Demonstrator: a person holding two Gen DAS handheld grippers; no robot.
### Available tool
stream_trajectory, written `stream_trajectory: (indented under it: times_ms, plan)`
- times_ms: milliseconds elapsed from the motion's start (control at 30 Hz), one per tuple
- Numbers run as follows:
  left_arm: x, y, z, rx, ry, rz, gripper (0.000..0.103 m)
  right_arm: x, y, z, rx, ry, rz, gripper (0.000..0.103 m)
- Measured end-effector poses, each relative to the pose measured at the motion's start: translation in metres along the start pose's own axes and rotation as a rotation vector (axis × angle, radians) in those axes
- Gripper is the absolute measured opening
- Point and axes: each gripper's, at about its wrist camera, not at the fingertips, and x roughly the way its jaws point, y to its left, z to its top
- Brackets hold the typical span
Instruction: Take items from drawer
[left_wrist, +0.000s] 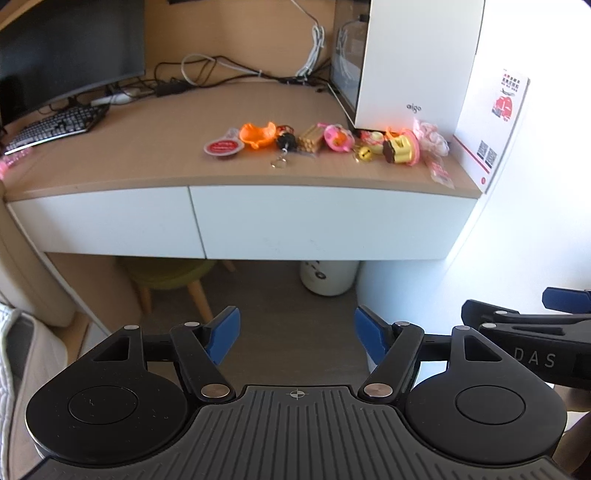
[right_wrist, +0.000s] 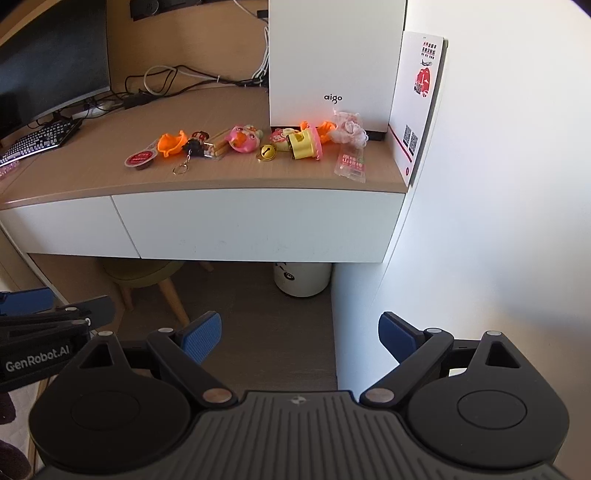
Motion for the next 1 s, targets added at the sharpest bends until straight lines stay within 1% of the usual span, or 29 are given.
stream_trajectory:
  times_ms: [100, 467, 1000]
  plan:
    - [0.0004, -0.0025, -0.0004, 0.012, 0.003, -0.005, 0.074, 0.0006, -0.0009, -0.0003, -0.002, 0.002, -0.017, 0.093]
    - [-0.0006, -0.002, -0.0009, 0.044, 0.014, -0.024, 0.073, 0.0015, 0.0008, -0.0024, -0.011, 0.005, -0.016, 0.093]
    - [-0.0023, -0.003, 0.0004, 0.076, 0.025, -0.077, 0.073, 0.002, -0.0012, -0.0025, -0.017, 0.005, -0.013, 0.093]
